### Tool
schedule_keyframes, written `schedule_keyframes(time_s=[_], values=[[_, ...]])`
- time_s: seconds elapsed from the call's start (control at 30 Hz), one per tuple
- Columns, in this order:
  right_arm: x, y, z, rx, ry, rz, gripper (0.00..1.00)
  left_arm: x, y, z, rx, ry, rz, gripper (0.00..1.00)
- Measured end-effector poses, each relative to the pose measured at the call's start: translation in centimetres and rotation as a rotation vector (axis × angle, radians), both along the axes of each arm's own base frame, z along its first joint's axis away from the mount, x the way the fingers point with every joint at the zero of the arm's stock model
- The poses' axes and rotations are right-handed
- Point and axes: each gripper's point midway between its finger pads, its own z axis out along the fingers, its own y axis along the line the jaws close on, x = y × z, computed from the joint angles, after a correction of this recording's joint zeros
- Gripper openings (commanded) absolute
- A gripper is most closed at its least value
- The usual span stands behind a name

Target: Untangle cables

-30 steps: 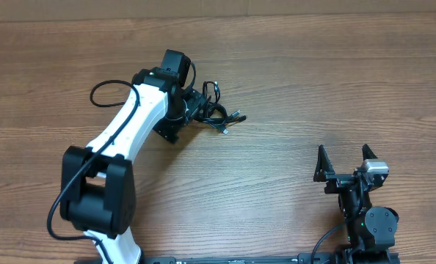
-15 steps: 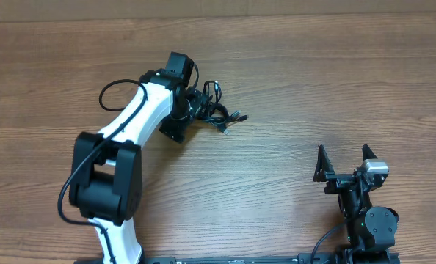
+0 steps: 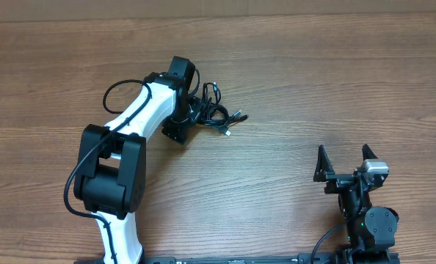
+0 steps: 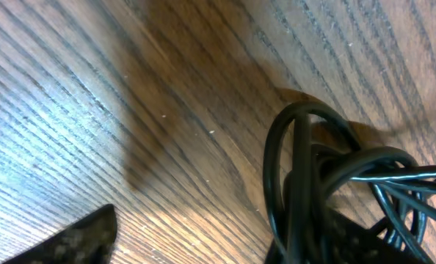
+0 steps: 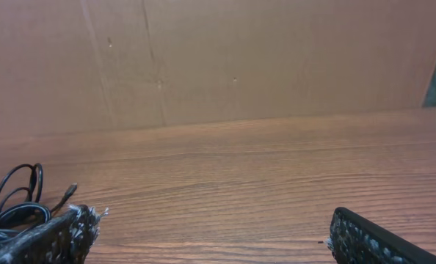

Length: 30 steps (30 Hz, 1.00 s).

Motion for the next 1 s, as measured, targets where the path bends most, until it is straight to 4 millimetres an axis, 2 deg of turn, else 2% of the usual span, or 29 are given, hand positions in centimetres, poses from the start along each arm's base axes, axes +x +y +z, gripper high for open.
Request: schedule_keyframes(time_s=[0.2, 0.27, 0.3, 0.4, 0.67, 0.87, 1.0], values=[[0.0, 0.0, 0.0, 0.0, 0.0, 0.0, 1.0, 0.3, -0.1, 0.0, -0.003, -0.011, 0.0, 0.47], [0.0, 0.0, 0.0, 0.0, 0.0, 0.0, 1.0, 0.5, -0.1, 0.1, -0.006, -0.02, 0.0, 0.29], [0.0, 0.0, 0.0, 0.0, 0.0, 0.0, 1.0, 0.6, -0.2, 0.1, -0.007, -0.024, -0.003, 0.26], [0.0, 0.0, 0.0, 0.0, 0.0, 0.0, 1.0, 0.6, -0.2, 0.1, -0.008, -0.025, 0.001, 0.04], [0.0, 0.0, 0.0, 0.0, 0.0, 0.0, 1.0, 0.7, -0.1, 0.1, 0.001, -0.041, -0.064, 0.04], [0.0, 0.0, 0.0, 0.0, 0.0, 0.0, 1.0, 0.8, -0.2, 0.2, 0.008, -0.067, -0.197, 0.04], [0.0, 0.0, 0.0, 0.0, 0.0, 0.0, 1.0, 1.6, -0.5, 0.8, 0.015, -0.113, -0.311, 0.04]])
